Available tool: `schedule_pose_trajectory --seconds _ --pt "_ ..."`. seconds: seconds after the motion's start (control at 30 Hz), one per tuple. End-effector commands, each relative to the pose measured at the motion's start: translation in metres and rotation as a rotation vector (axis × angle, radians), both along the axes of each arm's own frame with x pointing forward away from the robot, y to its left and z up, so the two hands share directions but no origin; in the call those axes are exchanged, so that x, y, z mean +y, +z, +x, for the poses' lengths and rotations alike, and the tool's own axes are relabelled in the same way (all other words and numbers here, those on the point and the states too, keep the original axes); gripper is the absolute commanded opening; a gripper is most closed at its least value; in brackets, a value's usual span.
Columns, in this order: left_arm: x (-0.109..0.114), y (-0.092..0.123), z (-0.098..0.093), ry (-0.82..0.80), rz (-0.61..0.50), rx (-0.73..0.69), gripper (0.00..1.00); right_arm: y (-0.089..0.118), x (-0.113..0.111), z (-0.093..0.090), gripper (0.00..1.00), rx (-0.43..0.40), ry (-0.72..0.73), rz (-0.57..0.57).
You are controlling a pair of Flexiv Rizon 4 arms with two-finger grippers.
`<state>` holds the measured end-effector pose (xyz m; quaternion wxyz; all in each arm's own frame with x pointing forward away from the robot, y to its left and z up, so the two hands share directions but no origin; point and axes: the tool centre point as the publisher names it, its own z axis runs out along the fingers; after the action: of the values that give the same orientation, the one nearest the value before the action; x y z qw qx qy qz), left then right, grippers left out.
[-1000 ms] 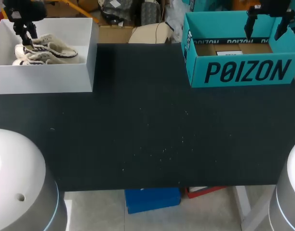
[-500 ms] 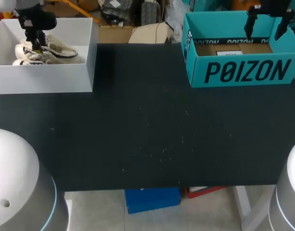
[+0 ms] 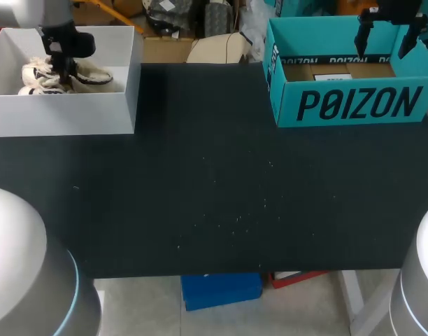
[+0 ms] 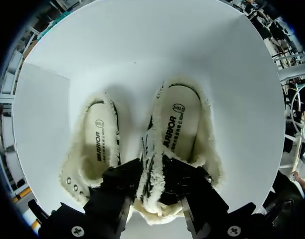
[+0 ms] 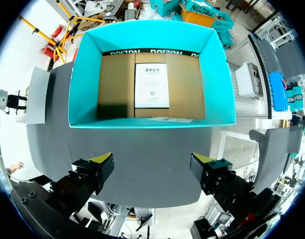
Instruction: Take the shoe out of the shoebox, open the shoe tongue, remove and reinsert the insole, then place the shoe into the shoebox
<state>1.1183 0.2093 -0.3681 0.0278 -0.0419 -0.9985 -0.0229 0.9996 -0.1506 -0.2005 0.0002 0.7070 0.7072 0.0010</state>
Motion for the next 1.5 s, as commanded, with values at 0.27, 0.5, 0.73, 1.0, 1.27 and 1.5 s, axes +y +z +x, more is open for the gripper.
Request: schedule_pose_trajectory --seconds 0.27,0.5,0.73,1.0,1.27,1.5 --pt "-0.002 -0.026 0.010 0.001 0.017 0.015 0.35 0.000 0.000 0.000 1.00 0.001 0.000 0.000" --pt "-0.005 -0.035 0.013 0.001 0.022 0.022 0.31 0.000 0.000 0.000 1.00 0.001 0.000 0.000" --pt "-0.004 -0.043 0.013 0.018 0.024 0.026 0.11 0.000 0.000 0.000 1.00 0.001 0.000 0.000" --pt "0.000 -0.023 0.011 0.014 0.013 0.022 0.00 0.000 0.000 0.000 1.00 0.001 0.000 0.000" --pt "0.014 0.036 0.014 0.013 0.029 0.031 0.00 0.000 0.000 0.000 1.00 0.001 0.000 0.000" --pt "0.018 0.103 0.023 0.062 0.043 -0.012 0.00 0.000 0.000 0.000 1.00 0.001 0.000 0.000"
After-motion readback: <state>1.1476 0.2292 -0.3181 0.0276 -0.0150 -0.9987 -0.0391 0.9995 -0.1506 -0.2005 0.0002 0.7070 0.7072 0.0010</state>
